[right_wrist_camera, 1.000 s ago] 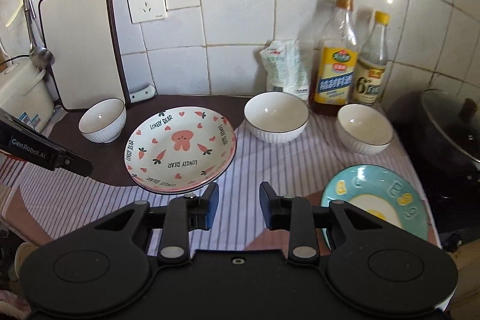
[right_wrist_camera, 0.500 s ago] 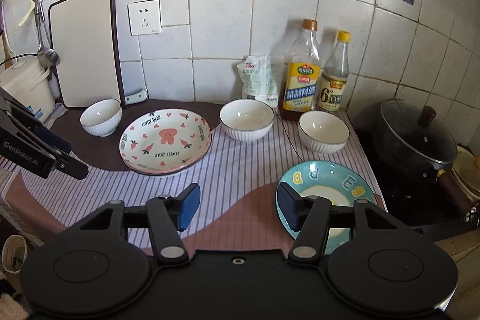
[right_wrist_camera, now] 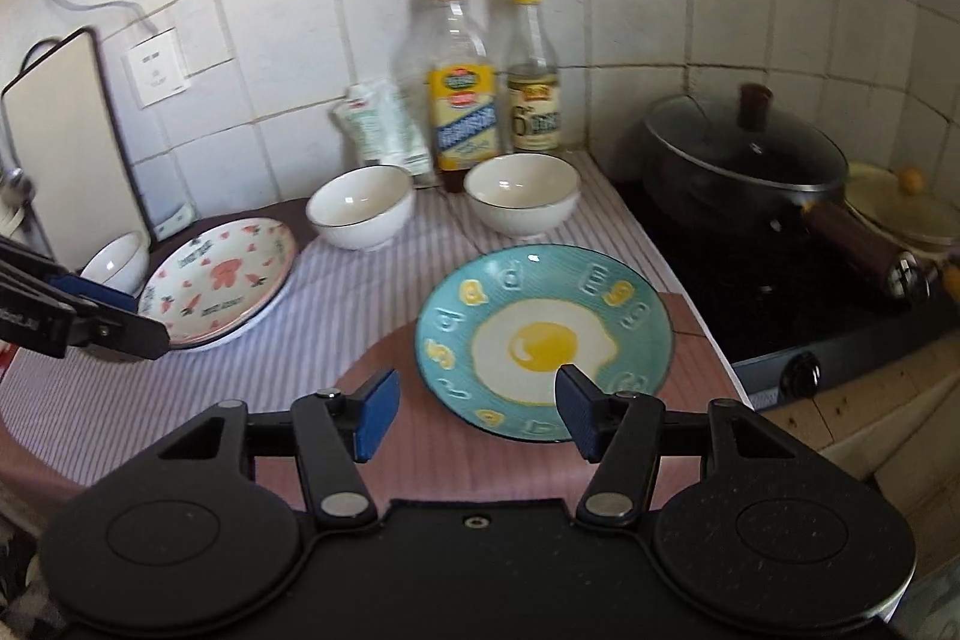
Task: Organize plates and bowls
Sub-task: 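Open the right gripper and move it to the teal egg plate, then grasp the rim of the teal egg plate with the right gripper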
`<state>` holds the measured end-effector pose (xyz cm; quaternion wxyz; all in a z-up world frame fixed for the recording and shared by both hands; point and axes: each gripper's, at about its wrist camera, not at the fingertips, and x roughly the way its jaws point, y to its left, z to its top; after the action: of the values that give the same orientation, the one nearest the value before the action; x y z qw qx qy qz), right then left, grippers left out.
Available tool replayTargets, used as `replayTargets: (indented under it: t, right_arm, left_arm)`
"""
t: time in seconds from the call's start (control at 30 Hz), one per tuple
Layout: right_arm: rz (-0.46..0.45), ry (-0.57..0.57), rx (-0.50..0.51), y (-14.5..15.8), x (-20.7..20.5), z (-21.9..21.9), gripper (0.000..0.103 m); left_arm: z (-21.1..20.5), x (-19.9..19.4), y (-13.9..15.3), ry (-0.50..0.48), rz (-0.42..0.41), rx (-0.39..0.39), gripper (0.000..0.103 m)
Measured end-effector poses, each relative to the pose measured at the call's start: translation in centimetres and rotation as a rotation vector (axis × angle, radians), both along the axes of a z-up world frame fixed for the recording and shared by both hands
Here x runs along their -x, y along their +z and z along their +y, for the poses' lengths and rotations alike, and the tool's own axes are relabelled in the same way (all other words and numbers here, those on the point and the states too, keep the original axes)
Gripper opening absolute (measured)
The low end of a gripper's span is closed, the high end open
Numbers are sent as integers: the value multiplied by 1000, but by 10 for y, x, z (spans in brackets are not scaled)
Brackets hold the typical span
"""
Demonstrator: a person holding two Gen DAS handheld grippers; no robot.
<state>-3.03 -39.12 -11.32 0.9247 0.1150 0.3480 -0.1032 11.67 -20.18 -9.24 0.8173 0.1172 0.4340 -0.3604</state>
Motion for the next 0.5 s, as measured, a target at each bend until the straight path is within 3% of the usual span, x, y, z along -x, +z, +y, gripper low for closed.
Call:
replayTargets:
  t: [0.1,0.2,0.27,0.33,0.5]
  right_arm:
    - [-29,-69,-20,-20,0,-17,63]
    - [-60,-134,-49,-41,-3,-33,63]
    - [-75,-153,-69,-55,-7,-41,63]
    - [-60,-196,-108,-66,-13,-51,63]
    - [-59,-288,-187,-90,-21,-68,63]
  left_arm:
    - [-19,-6,-11,-1,-21,30,50]
    - [-33,-18,-23,12,12,70,50]
    - [-38,-23,-32,59,13,103,50]
    - [-41,-27,-42,83,-12,117,50]
    - [-47,-41,-73,101,16,134,50]
